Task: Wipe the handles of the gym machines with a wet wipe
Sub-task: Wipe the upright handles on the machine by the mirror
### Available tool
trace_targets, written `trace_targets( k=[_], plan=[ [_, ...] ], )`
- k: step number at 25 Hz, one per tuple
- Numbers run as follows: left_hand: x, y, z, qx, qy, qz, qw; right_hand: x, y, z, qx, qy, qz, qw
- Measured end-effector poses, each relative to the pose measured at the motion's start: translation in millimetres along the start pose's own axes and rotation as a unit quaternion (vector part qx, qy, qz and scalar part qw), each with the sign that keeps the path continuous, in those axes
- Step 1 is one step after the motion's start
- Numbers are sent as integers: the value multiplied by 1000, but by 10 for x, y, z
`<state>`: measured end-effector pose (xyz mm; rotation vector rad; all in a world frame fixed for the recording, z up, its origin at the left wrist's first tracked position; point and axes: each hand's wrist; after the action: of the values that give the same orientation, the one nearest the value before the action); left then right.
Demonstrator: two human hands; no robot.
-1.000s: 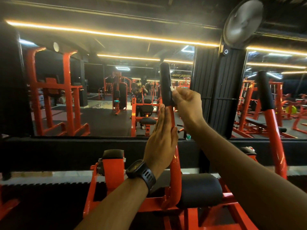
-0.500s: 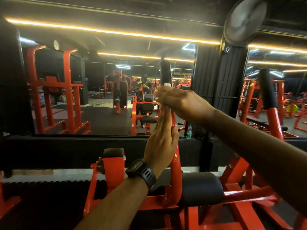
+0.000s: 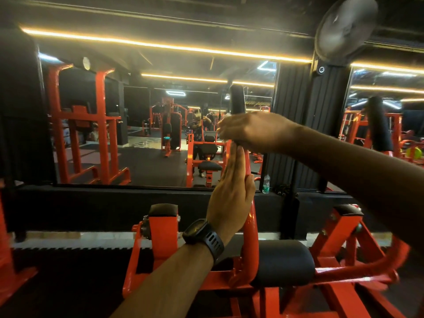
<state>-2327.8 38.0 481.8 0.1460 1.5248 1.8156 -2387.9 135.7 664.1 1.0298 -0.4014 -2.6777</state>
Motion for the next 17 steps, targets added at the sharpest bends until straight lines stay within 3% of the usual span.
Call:
trace_targets(
  k=[3,7,10,14,17],
  plan=[
    [-25,7,30,-7,-7,-10,1000,-74,161,91,105,-18,1,994],
    [-49,4,25,-11,-2,-19,1000,-85,319,38,78,-85,-96,989],
    [-46,14,31,-3,-4,-18,1000,-190,425,166,171,-100,-77,977],
    [-64,12,56,-1,-10,-15,1000,-161,532,108,183,-140,-125,965],
    [-73,21,50,0,-8,-17,1000,-157,554,169,292,-53,-10,955]
  ],
)
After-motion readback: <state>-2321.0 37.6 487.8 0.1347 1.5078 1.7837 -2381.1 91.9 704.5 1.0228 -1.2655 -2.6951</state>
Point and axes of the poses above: each hand's wrist, its own y-axis towards the middle knuckle, its own x-axis out of the palm, z = x × y, and after that the axes turned 3 degrees about x, right-handed
